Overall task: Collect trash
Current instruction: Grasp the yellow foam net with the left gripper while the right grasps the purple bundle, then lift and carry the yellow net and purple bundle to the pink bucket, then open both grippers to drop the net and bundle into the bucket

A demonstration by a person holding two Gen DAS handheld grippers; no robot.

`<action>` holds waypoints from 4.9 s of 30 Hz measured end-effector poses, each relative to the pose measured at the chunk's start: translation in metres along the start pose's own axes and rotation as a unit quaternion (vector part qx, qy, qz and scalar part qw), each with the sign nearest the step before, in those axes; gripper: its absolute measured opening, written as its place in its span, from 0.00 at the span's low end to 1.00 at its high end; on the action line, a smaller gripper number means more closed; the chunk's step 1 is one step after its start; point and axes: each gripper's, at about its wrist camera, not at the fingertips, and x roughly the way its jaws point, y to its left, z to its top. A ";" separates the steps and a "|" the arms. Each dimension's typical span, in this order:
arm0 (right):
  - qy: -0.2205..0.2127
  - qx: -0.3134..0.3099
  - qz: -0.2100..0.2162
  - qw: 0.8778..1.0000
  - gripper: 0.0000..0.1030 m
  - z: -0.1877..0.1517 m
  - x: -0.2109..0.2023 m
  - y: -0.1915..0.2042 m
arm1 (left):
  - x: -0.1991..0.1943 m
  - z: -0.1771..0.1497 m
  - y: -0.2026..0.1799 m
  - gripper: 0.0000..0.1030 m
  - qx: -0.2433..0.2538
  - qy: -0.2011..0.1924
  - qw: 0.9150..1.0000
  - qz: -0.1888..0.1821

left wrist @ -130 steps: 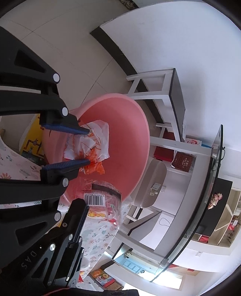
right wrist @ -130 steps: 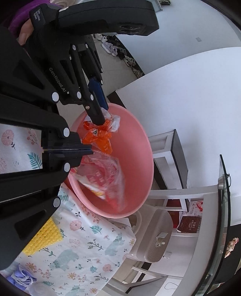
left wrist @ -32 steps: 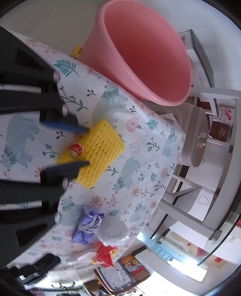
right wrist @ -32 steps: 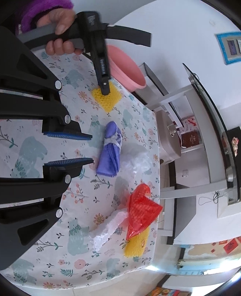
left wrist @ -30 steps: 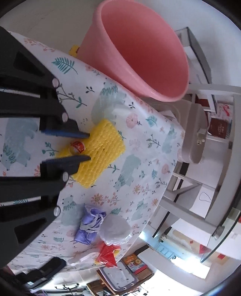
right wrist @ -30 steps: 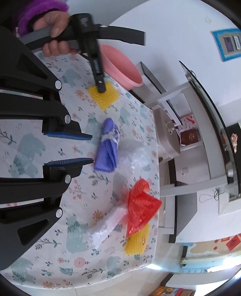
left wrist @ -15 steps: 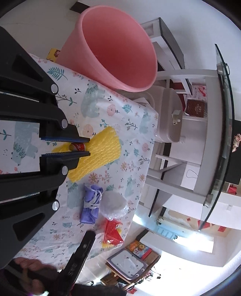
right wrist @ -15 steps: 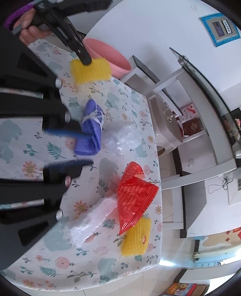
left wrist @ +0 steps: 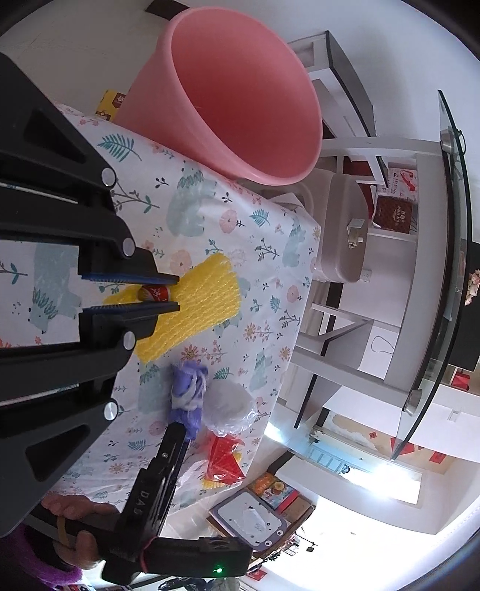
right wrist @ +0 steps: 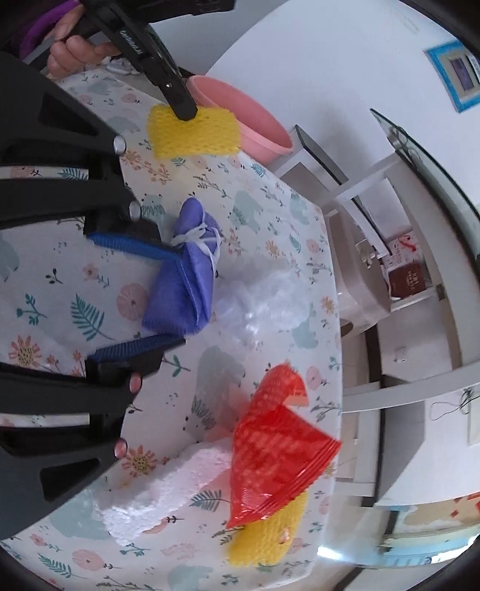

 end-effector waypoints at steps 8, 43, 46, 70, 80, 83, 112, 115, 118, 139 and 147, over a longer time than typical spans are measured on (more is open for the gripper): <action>-0.036 -0.033 -0.021 0.999 0.05 -0.009 -0.022 0.024 | -0.012 0.000 -0.002 0.08 0.008 -0.016 1.000 0.005; -0.047 -0.045 -0.035 0.997 0.09 -0.006 -0.066 0.071 | -0.089 -0.006 0.035 0.08 0.009 -0.099 0.994 0.050; -0.031 -0.016 -0.035 0.999 0.35 -0.014 -0.060 0.056 | -0.087 -0.007 0.037 0.08 0.007 -0.095 0.994 0.046; 0.035 -0.104 -0.062 0.992 0.34 -0.036 -0.018 0.049 | -0.070 -0.013 0.049 0.08 -0.005 -0.071 0.997 0.038; -0.023 -0.126 -0.038 0.991 0.21 -0.029 -0.041 0.090 | -0.076 -0.012 0.052 0.08 -0.009 -0.085 0.995 0.047; -0.039 -0.138 -0.023 0.989 0.21 -0.022 -0.045 0.111 | -0.080 -0.010 0.055 0.08 -0.012 -0.092 0.994 0.055; -0.056 -0.214 0.051 0.974 0.21 0.038 0.011 0.263 | -0.094 0.019 0.153 0.08 -0.093 -0.124 0.969 0.191; -0.050 -0.218 0.051 0.973 0.21 0.039 0.018 0.268 | -0.090 0.020 0.160 0.08 -0.096 -0.121 0.968 0.197; -0.044 -0.222 0.049 0.973 0.21 0.040 0.026 0.274 | -0.085 0.021 0.166 0.08 -0.097 -0.117 0.967 0.203; 0.008 -0.218 0.035 0.975 0.21 0.042 0.079 0.277 | -0.044 0.028 0.178 0.08 -0.086 -0.080 0.968 0.222; 0.017 -0.218 0.034 0.975 0.21 0.040 0.089 0.276 | -0.035 0.028 0.184 0.08 -0.091 -0.071 0.968 0.222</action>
